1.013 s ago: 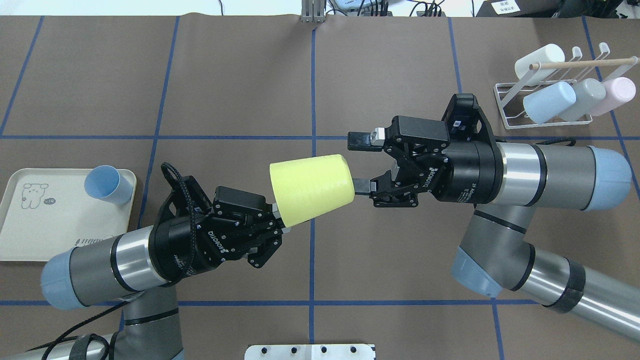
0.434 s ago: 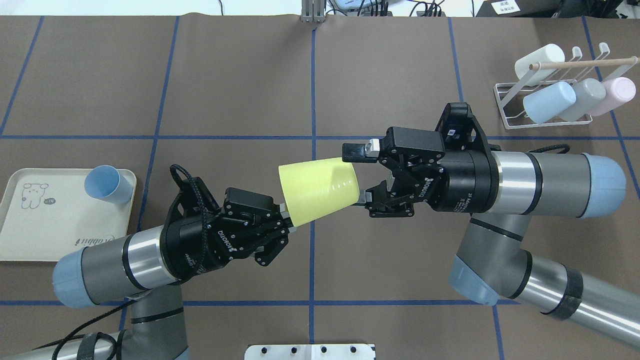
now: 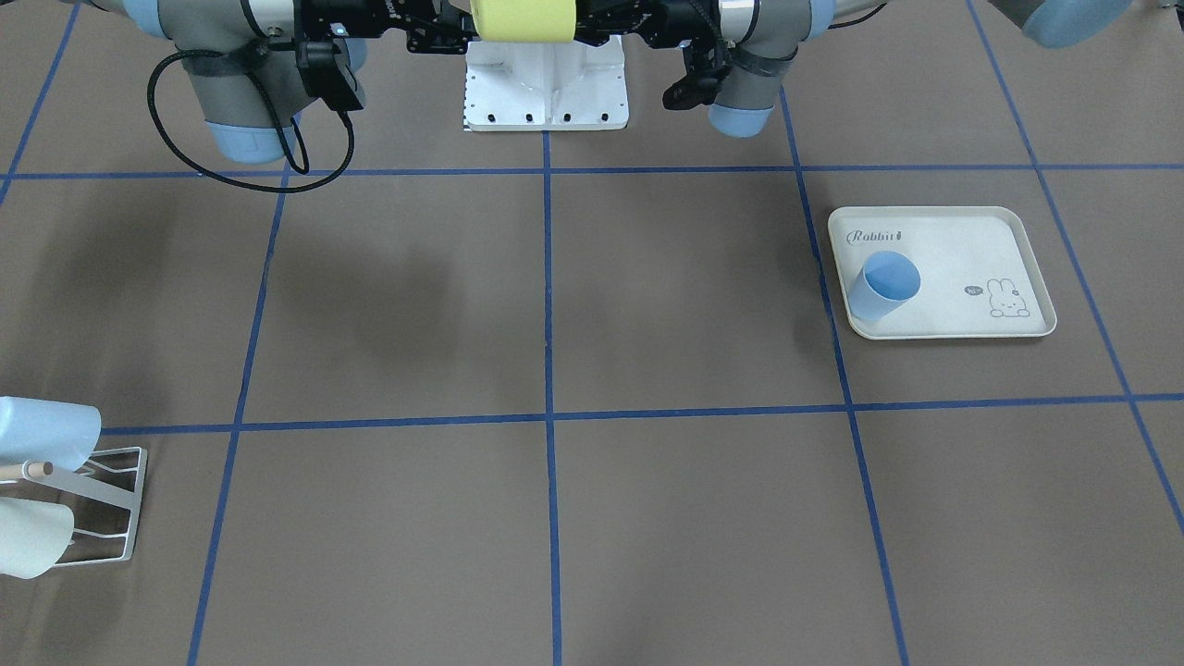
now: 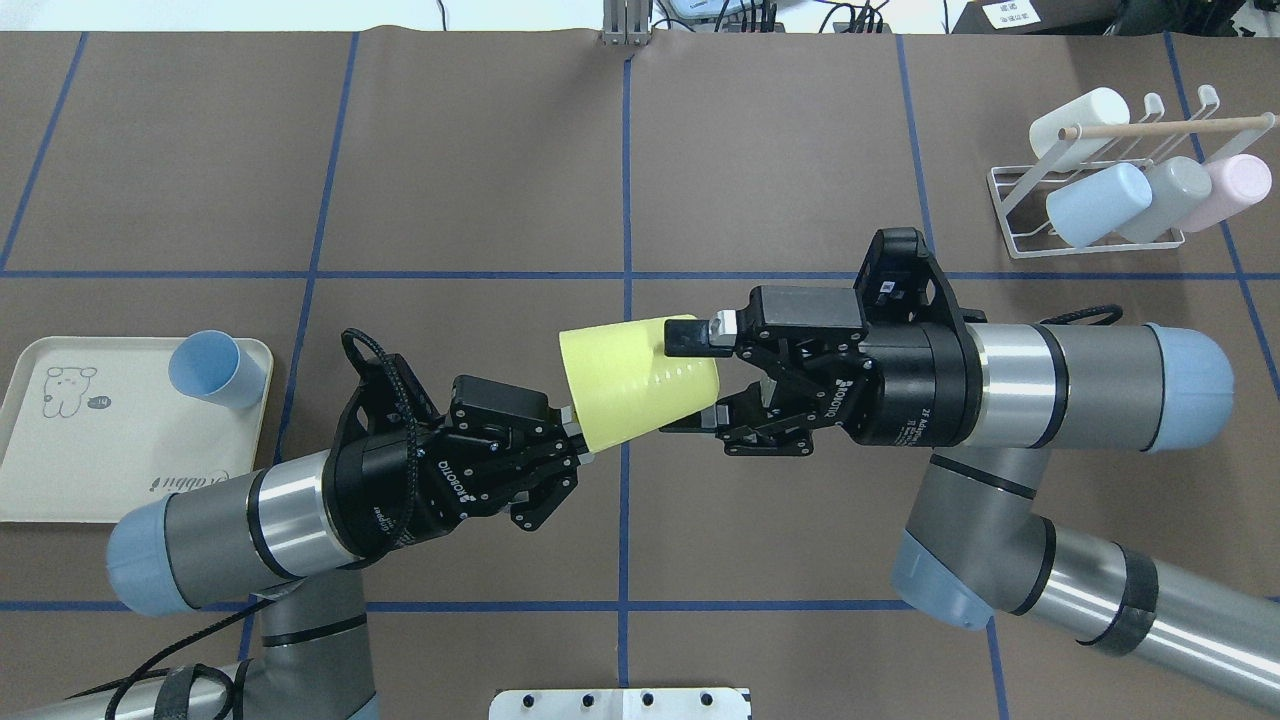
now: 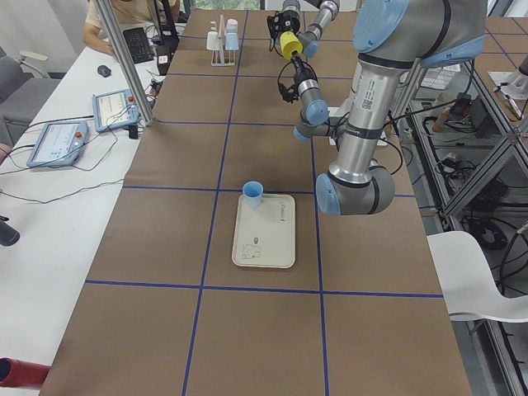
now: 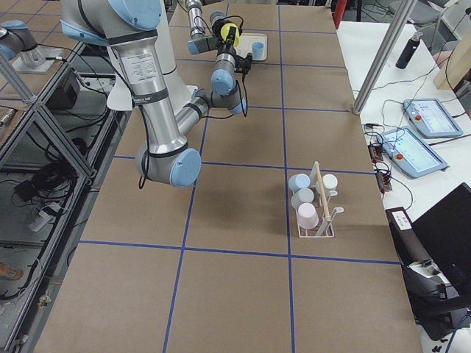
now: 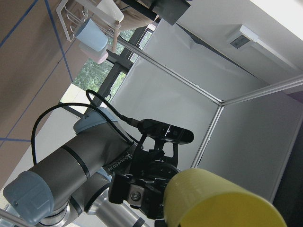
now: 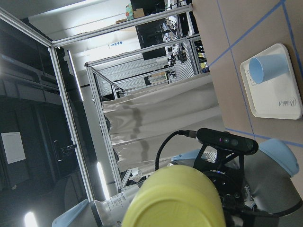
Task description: Transfer IKEA cup to right arm and place on rack
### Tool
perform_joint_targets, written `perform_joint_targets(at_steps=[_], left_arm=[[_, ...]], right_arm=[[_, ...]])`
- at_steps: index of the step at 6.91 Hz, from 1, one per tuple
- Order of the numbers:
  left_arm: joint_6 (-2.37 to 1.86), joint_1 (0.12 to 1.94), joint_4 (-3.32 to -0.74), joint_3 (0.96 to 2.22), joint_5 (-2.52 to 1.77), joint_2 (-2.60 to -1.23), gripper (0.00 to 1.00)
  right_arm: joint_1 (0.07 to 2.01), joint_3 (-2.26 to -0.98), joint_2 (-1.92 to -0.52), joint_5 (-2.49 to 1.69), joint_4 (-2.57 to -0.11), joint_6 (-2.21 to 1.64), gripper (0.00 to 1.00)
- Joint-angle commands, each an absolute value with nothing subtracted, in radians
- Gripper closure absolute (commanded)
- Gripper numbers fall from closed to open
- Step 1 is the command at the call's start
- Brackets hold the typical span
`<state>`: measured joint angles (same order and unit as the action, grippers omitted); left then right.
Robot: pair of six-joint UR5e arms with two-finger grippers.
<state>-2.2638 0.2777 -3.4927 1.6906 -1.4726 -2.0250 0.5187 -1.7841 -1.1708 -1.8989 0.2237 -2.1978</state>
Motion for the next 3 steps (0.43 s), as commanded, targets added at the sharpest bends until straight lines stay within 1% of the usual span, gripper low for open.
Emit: perform_joint_targets(at_steps=[1,2,3], left_arm=[[-2.263,0.278,-3.491,1.690,-1.471,-2.023,0.80],[-2.263,0.278,-3.491,1.689,-1.471,-2.022,0.75],[-2.263,0.279,-3.493,1.689,-1.471,-2.022,0.62]], right_arm=[[0.512,-1.786,-1.172,-1.899,0.224,-2.197,1.00],[0.512,-1.786,-1.172,-1.899,0.224,-2.197,1.00],[0.514,-1.786,-1.173,-1.899,0.224,-2.195,1.00]])
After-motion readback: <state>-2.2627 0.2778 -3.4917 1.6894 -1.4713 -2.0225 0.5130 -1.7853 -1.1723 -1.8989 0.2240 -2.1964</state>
